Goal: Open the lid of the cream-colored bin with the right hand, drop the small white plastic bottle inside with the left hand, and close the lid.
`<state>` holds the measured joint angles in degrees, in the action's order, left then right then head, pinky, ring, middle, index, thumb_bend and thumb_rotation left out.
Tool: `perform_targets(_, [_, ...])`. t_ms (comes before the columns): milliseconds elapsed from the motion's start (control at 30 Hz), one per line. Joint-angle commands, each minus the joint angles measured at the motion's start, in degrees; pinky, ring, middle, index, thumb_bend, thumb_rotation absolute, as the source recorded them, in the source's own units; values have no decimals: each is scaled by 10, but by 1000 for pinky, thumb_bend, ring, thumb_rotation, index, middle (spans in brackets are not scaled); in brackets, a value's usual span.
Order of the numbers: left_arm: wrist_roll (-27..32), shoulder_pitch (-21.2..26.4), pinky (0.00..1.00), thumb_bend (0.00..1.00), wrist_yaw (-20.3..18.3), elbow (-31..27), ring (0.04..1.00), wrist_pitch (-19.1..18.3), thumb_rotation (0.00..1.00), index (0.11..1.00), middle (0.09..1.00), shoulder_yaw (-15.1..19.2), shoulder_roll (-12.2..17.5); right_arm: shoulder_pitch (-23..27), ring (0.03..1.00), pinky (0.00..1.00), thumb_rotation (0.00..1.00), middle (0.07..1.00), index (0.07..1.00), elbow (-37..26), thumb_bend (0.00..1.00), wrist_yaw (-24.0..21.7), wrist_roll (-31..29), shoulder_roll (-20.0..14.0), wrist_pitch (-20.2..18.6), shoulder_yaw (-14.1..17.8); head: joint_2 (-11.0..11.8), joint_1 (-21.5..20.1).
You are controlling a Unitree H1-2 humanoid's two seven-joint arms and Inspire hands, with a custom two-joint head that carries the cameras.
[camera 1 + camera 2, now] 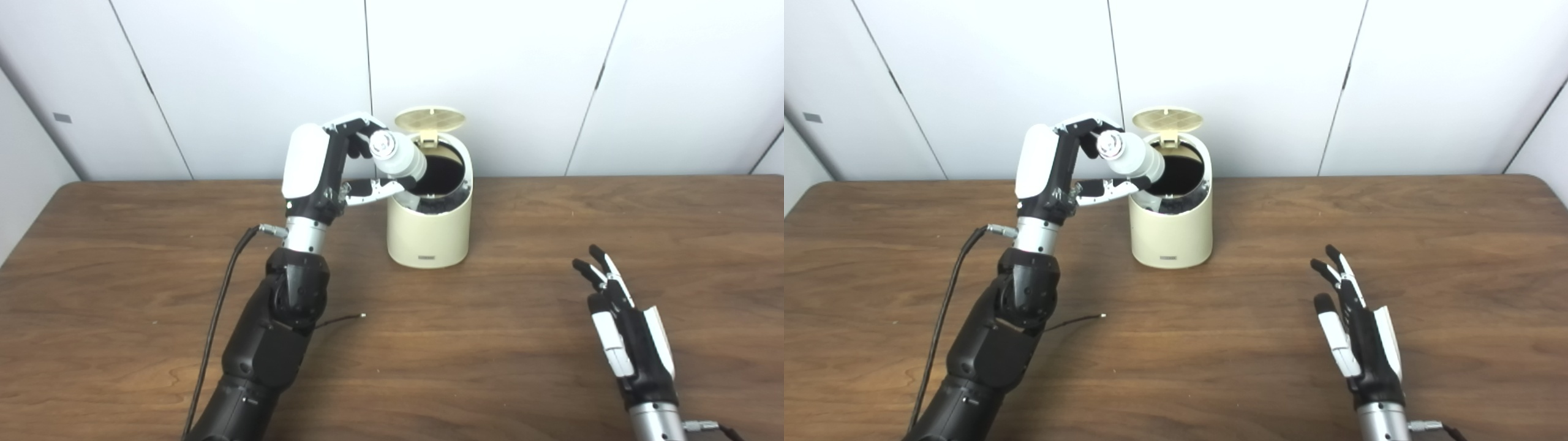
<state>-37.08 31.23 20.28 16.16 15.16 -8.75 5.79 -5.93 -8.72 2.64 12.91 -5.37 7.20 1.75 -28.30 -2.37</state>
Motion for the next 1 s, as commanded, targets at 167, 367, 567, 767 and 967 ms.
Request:
perform_targets(167, [-5,39,400,500,25,13,421,29,0,482,517,-5,-6,-10,913,953,1000,867,937,14,602,9,6,17,11,-16,-1,-3])
perform_targets(367, [-14,45,404,500,36,29,423,29,0,479,517,-12,-7,-9,908,950,1000,866,940,14,598,10,8,19,15,-16,0,-4])
perform_targets(567, [-15,51,345,476,46,45,417,43,0,479,513,-21,-5,-8,901,942,1000,862,939,14,590,11,10,19,18,-16,-1,-4])
perform_targets(767, [-17,49,308,469,38,40,387,33,0,538,490,-22,-2,-9,900,948,1000,858,936,12,599,10,9,20,15,-16,-2,-5])
perform_targets(967, [-28,42,331,505,2,15,390,-19,0,546,448,-25,5,-8,891,950,1000,849,932,10,603,11,12,19,15,-16,-2,-5])
